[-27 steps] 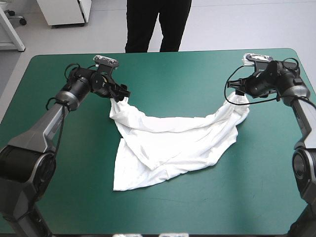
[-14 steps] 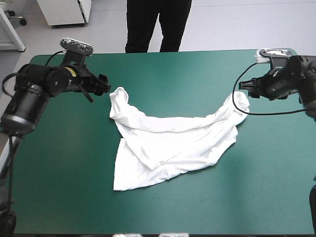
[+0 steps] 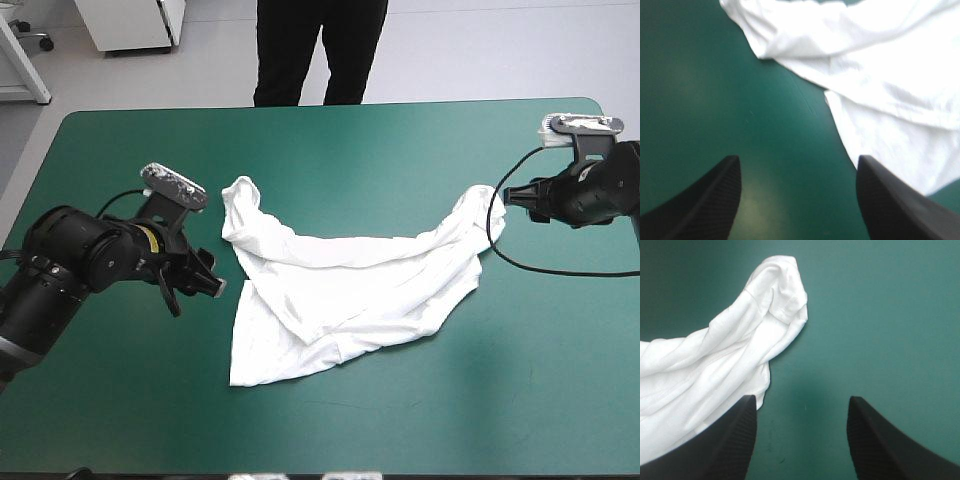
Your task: Fold the cloth
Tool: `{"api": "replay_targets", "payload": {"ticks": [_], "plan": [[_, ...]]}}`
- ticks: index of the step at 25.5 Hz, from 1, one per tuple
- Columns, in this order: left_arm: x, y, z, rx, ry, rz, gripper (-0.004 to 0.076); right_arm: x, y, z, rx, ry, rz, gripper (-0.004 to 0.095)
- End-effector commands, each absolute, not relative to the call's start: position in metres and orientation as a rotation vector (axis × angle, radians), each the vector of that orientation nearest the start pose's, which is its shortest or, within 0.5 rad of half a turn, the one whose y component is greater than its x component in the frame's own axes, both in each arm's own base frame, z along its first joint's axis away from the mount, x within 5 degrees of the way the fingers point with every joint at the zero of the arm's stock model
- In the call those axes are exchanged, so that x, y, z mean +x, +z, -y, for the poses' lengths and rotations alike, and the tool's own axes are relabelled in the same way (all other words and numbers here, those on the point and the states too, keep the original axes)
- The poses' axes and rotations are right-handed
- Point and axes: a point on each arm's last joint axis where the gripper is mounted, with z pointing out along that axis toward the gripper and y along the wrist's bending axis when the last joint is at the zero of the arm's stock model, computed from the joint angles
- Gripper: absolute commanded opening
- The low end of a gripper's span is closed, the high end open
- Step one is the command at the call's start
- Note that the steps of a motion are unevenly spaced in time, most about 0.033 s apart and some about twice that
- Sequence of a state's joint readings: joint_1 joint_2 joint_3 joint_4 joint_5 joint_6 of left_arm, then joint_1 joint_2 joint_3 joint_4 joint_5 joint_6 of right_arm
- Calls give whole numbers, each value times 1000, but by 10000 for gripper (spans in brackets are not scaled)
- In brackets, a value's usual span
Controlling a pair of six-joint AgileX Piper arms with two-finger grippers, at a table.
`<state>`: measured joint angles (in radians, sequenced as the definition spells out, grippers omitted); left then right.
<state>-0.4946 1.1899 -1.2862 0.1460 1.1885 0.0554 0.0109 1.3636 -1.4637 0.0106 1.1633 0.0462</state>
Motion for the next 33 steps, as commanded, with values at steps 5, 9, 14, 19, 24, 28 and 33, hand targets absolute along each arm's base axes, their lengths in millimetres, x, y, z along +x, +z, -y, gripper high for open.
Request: {"api": "replay_targets", "payload": {"ticks": [5,9,14,19,24,28,33], "plan": [[192,361,112,640,-241,-2607,474,266,410,-3,43,16,-2481,509],[189,331,116,581,-312,-2685,473,266,409,-1,46,-8,-2481,497],[189,295,115,516,-298,-2766,473,266,410,0,52,-16,-2474,441],[191,272,130,577,-274,-2803,473,269,409,0,54,-15,-2474,441],[196,250,148,549,-233,-2887,473,269,408,0,54,-17,-2479,441],[191,231,144,484,-172,-2971,473,269,407,1,53,-29,-2486,441],[179,202,135,473,-157,-2997,457,271,406,0,52,-29,-2487,441]]}}
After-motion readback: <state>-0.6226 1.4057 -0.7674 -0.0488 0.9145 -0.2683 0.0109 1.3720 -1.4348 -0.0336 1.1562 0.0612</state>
